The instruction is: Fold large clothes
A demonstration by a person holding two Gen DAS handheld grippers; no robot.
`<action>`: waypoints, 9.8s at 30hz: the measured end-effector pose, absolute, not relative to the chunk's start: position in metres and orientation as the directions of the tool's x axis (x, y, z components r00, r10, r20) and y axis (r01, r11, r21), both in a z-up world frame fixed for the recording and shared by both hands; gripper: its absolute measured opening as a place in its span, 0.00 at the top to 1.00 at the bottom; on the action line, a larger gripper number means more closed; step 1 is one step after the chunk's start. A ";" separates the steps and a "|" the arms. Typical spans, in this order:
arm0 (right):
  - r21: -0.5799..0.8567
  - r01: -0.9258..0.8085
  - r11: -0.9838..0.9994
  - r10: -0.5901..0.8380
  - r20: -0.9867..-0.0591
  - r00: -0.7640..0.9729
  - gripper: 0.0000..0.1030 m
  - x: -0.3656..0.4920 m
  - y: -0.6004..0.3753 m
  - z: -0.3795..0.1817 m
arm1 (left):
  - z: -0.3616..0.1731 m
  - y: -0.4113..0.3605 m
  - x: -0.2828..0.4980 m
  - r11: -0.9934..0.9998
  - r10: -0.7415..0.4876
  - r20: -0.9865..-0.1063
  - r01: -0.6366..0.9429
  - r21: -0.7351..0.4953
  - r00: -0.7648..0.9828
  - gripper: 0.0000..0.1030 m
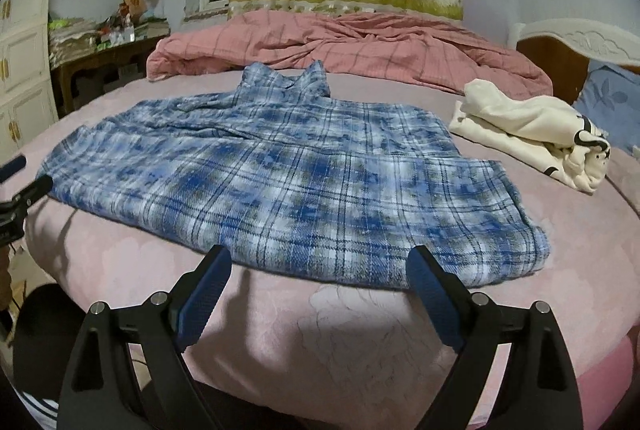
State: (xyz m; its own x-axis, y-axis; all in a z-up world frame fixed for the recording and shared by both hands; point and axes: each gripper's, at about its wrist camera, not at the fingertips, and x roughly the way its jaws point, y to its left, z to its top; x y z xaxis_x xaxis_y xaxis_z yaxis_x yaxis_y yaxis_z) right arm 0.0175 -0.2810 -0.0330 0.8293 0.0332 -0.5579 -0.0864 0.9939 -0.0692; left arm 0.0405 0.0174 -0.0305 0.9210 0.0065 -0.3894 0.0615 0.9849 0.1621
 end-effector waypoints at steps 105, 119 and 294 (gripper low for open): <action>-0.063 -0.148 0.987 0.041 -0.792 0.609 0.92 0.316 -0.344 0.008 | -0.016 0.061 0.337 0.977 0.144 -0.741 0.023 0.210 0.656 0.71; -0.060 -0.110 0.992 0.032 -0.726 0.687 0.19 0.301 -0.382 0.036 | 0.006 0.107 0.299 0.989 0.111 -0.630 -0.026 0.143 0.768 0.07; 0.545 0.270 0.794 0.141 -0.597 0.789 0.40 0.185 -0.444 -0.043 | -0.055 -0.018 0.233 0.979 -0.205 -0.692 0.161 -0.128 0.692 0.95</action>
